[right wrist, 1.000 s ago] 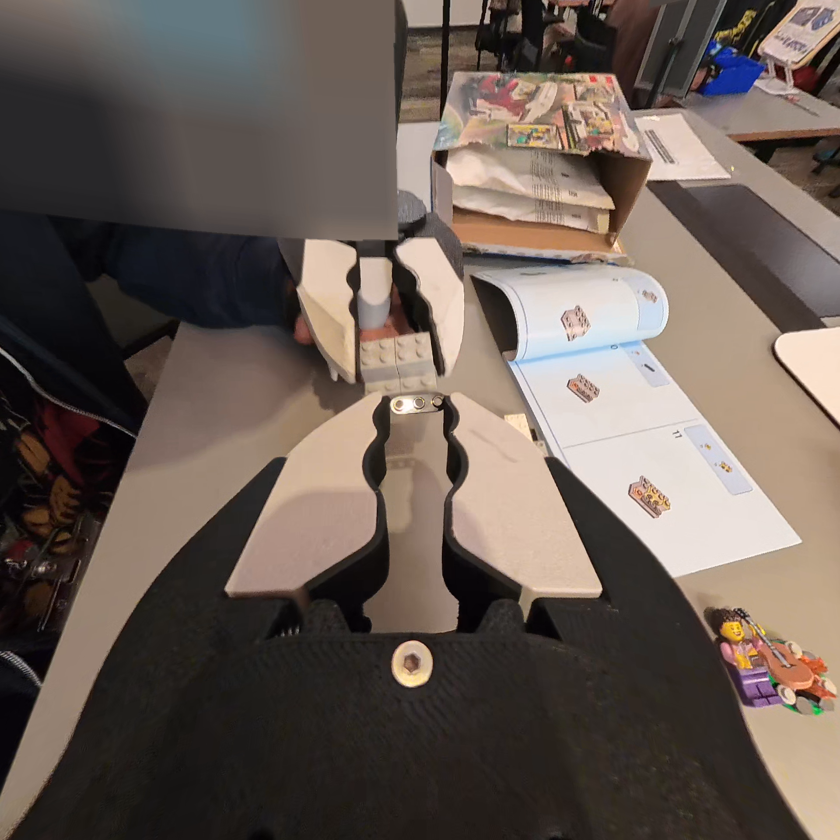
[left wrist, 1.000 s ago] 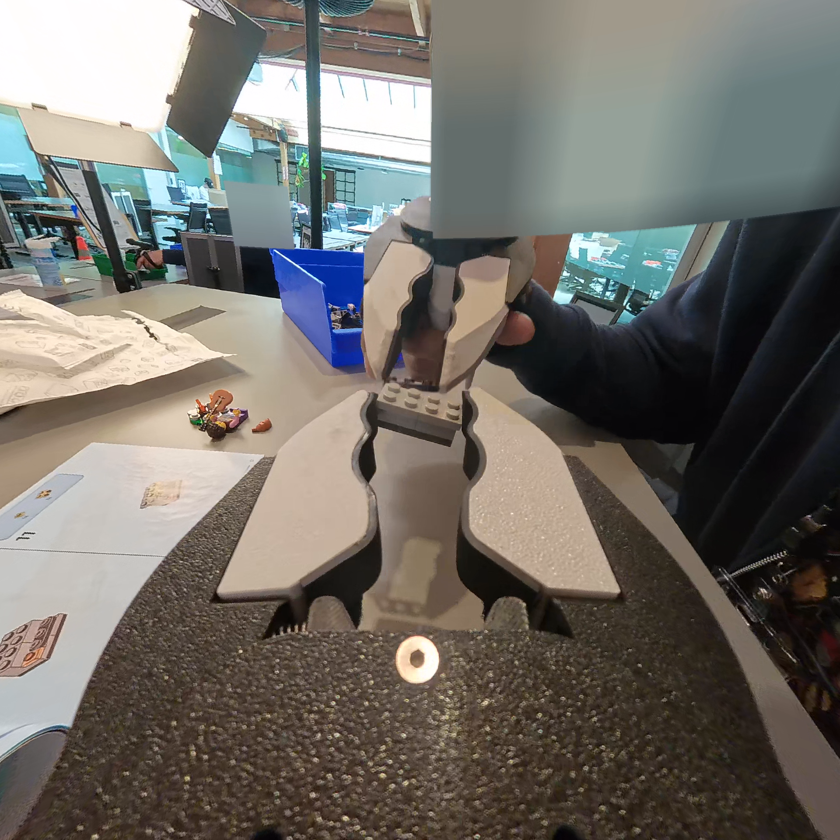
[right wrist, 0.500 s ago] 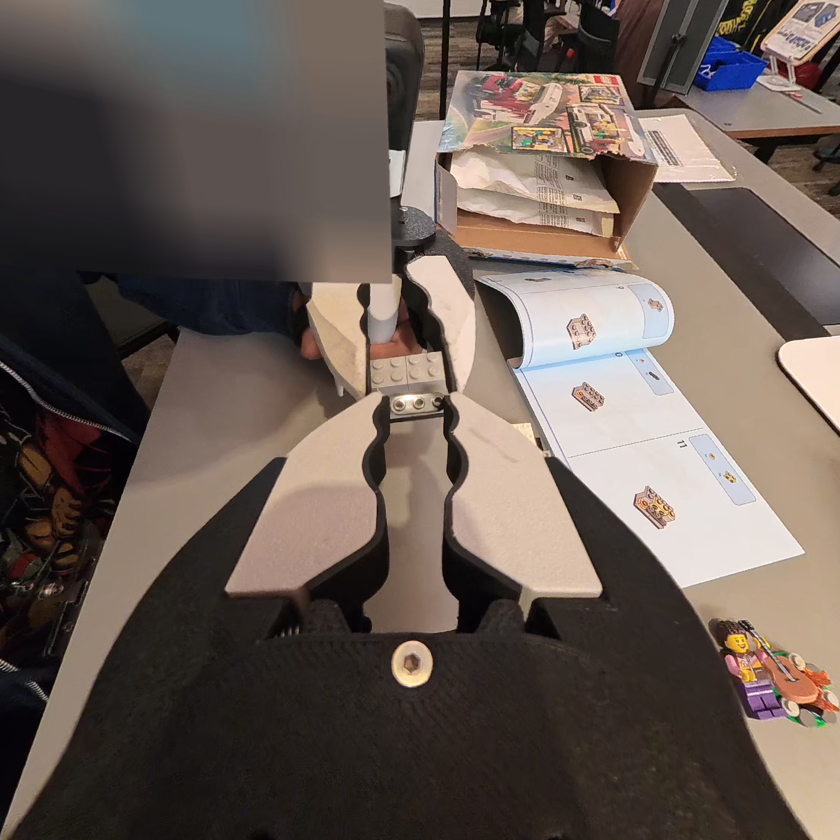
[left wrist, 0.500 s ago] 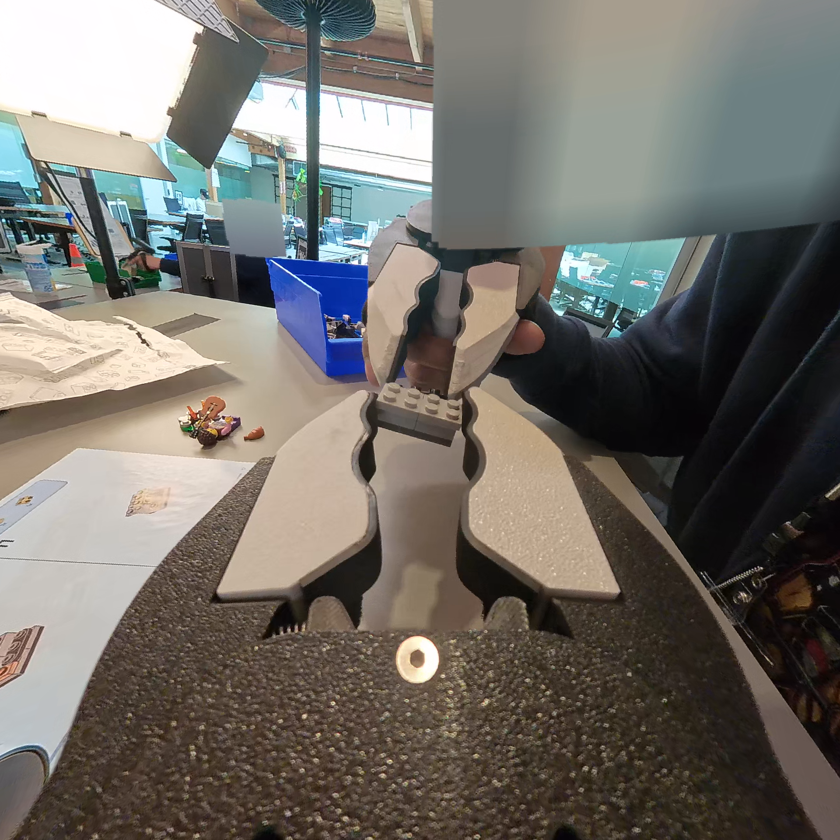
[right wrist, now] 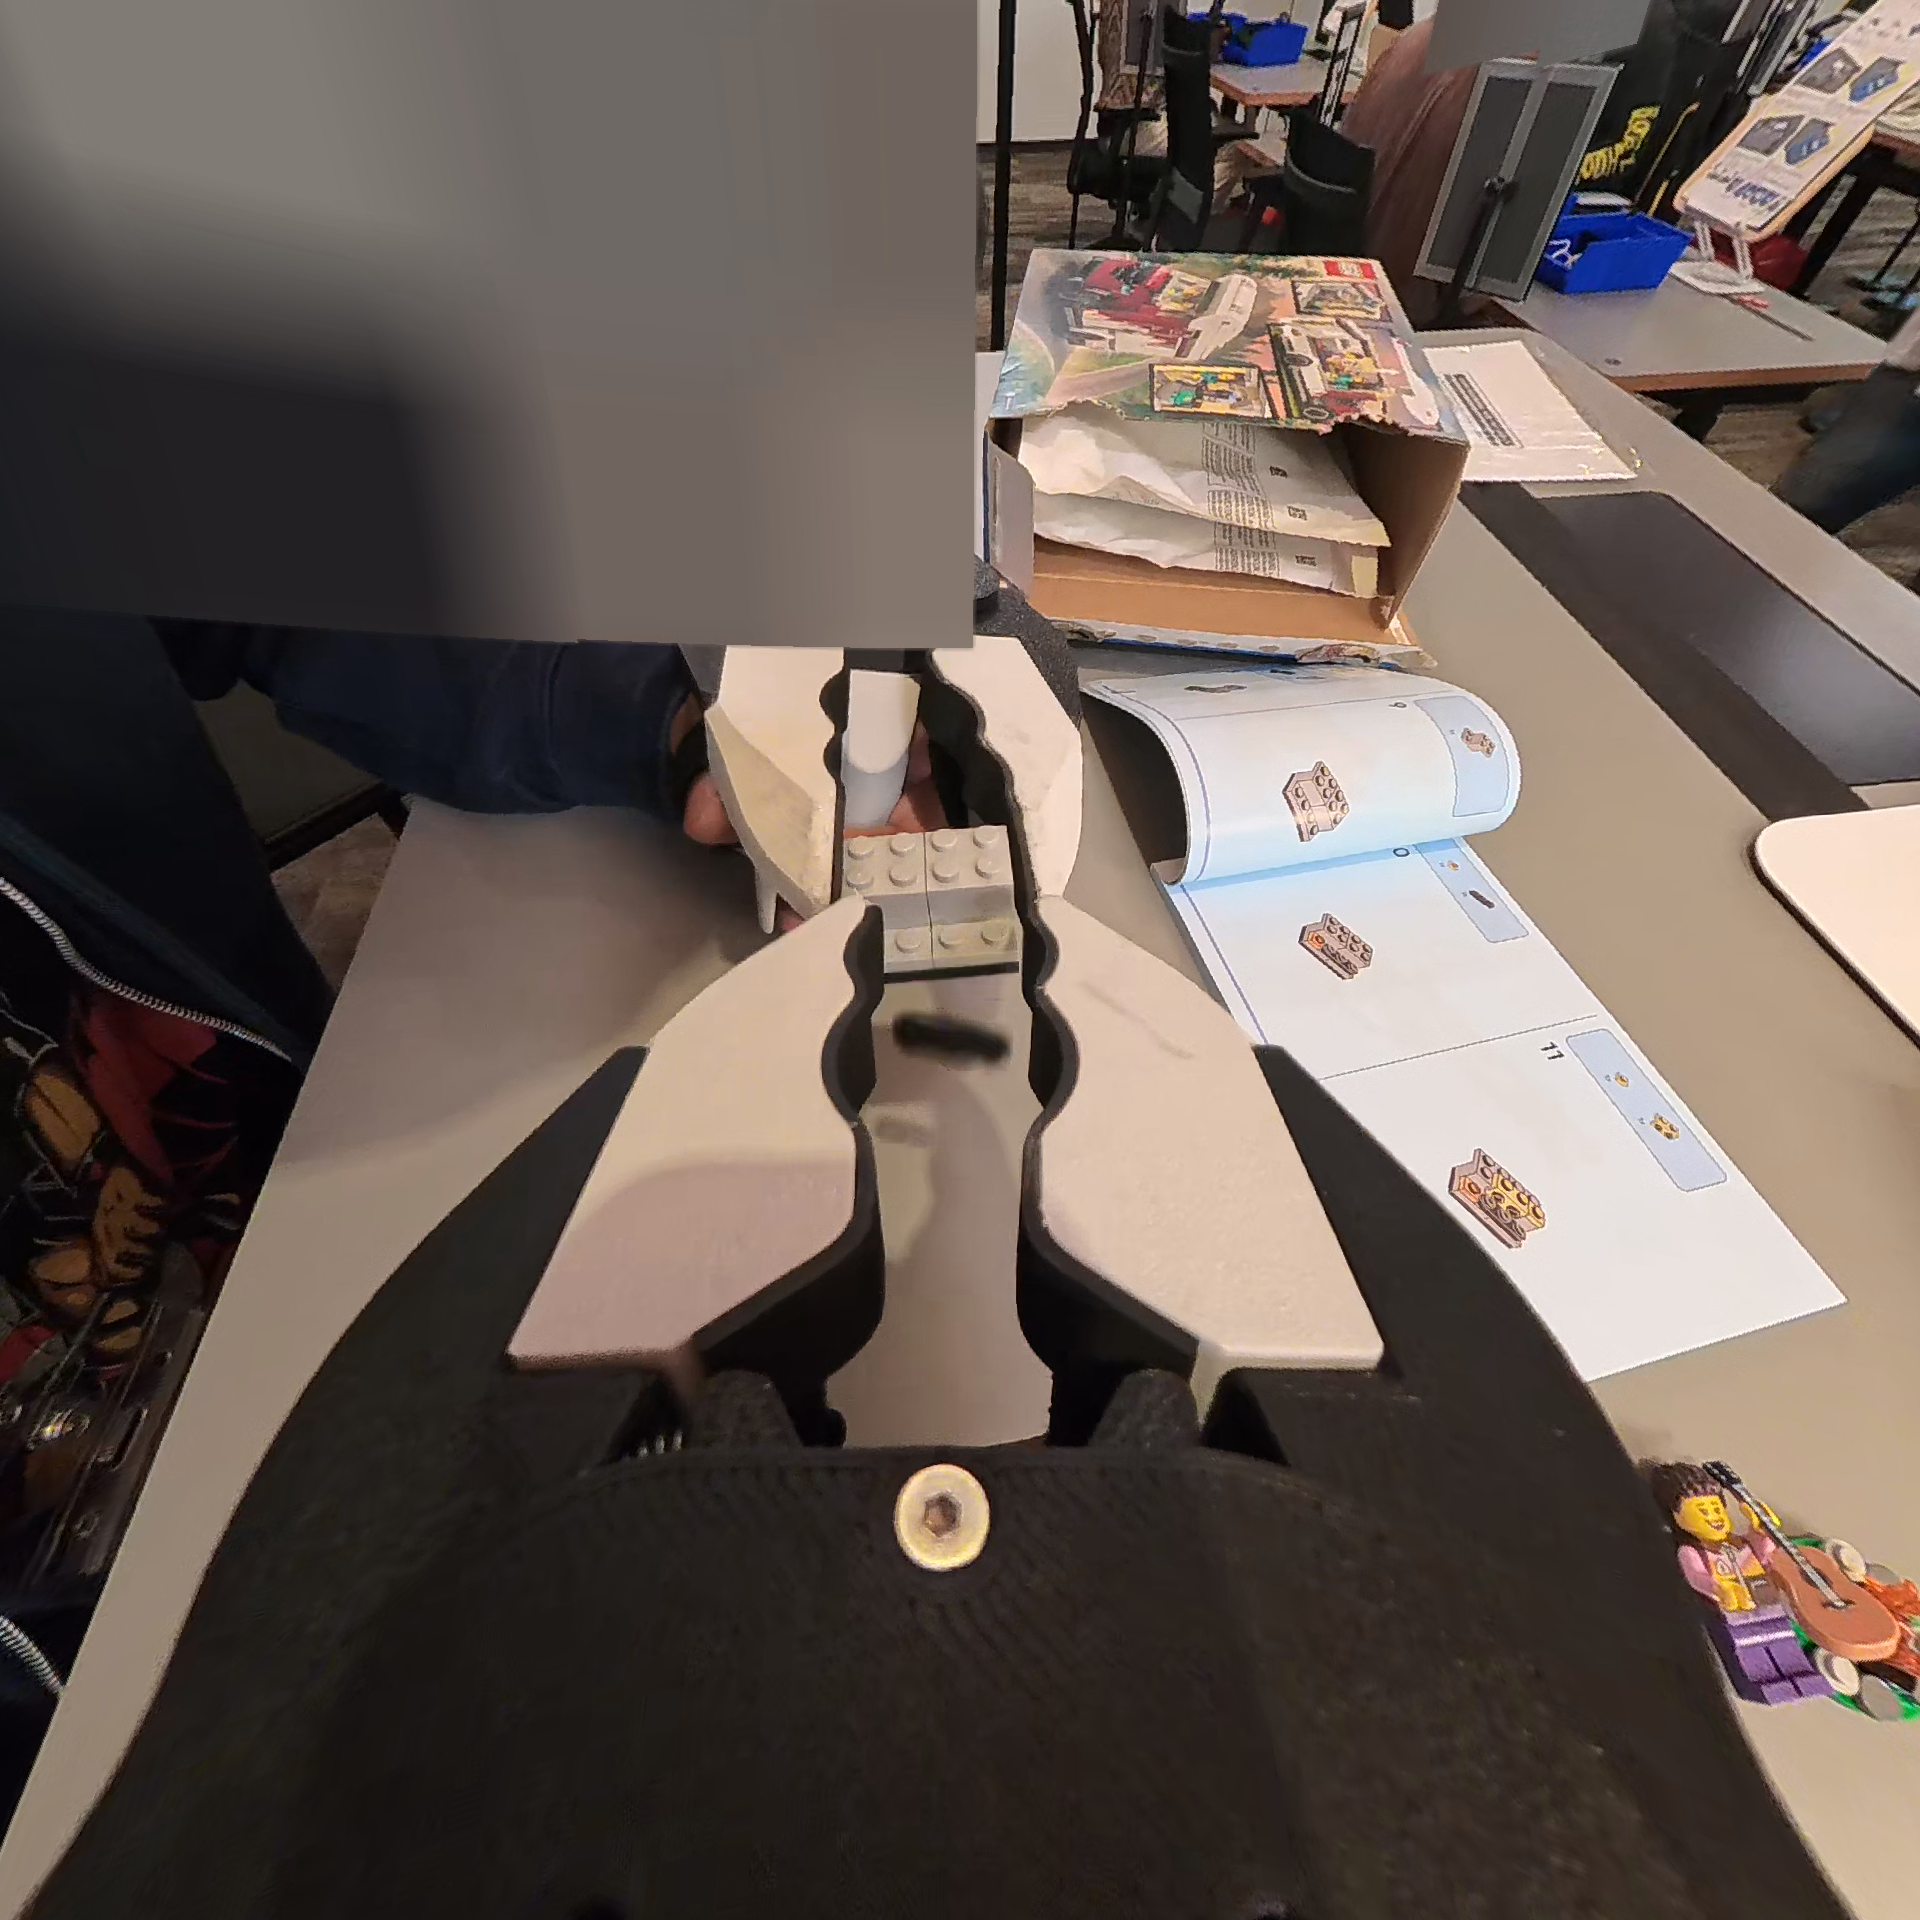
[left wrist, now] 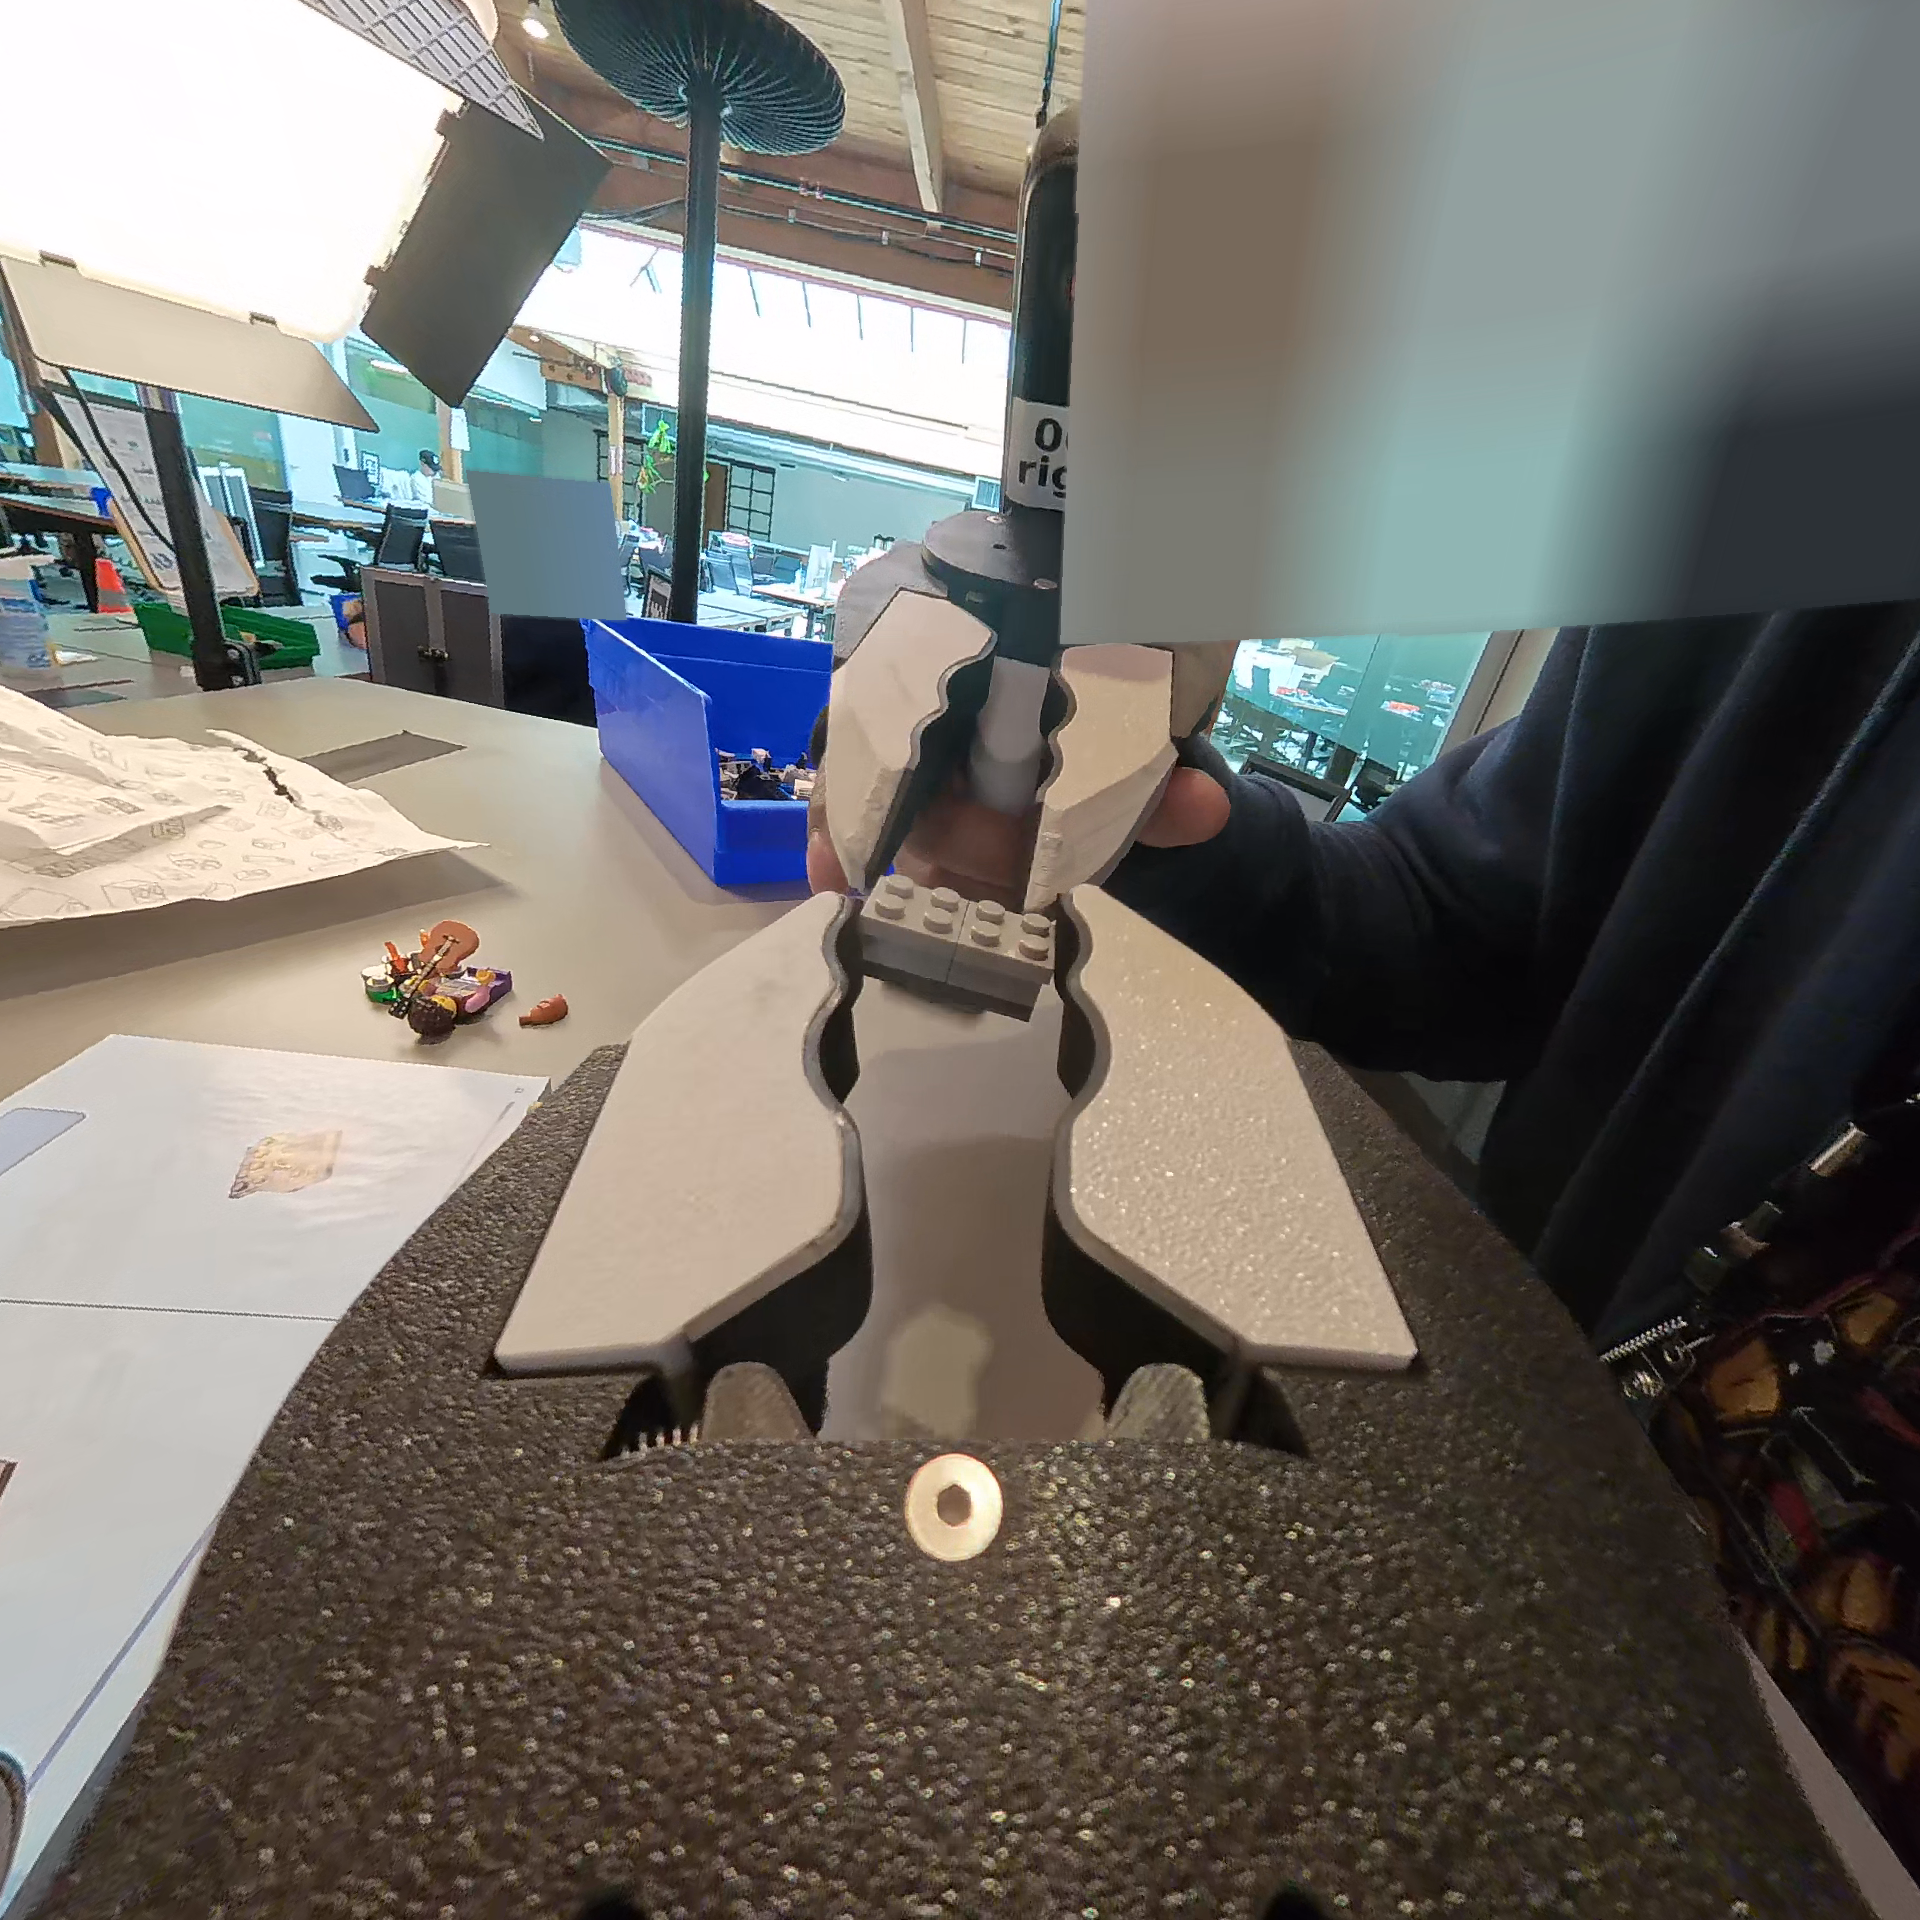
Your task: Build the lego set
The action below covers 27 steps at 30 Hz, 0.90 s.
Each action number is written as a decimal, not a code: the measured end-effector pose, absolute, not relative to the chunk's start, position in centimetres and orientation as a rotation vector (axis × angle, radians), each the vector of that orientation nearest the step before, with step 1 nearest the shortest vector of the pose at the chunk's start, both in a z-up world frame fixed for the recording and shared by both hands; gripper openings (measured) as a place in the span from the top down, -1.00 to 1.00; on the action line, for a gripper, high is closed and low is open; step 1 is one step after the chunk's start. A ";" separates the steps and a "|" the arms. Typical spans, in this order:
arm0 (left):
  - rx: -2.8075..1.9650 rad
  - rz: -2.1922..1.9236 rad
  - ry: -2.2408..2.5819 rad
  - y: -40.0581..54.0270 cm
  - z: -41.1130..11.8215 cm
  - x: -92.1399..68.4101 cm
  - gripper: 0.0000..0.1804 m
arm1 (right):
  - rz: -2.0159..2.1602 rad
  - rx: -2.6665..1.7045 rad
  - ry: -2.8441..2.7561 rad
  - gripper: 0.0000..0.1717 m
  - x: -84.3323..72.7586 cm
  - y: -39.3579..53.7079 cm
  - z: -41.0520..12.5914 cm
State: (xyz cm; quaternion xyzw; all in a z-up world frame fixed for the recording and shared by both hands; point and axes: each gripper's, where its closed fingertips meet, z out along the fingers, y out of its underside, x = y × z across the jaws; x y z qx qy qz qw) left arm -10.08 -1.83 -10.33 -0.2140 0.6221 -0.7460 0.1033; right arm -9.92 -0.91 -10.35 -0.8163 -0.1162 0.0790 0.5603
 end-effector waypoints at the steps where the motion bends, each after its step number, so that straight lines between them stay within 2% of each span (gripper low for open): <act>1: -0.635 -2.207 1.833 -1.8 -10.3 -10.1 0.61 | 0.186 -1.918 -0.272 0.71 -9.9 -0.9 -10.3; 7: -0.649 -2.171 1.845 -1.7 -10.5 -9.9 0.61 | 0.117 -1.969 -0.316 0.67 -9.3 -1.7 -11.3; 17: -0.709 -2.156 1.783 -0.1 -10.0 -9.1 0.61 | 0.214 -2.317 -0.310 0.58 -12.0 -7.0 -21.8; 27: -0.701 -2.128 1.819 -0.6 -10.6 -9.0 0.61 | -0.001 -2.383 -0.071 0.57 -12.1 -5.6 -23.0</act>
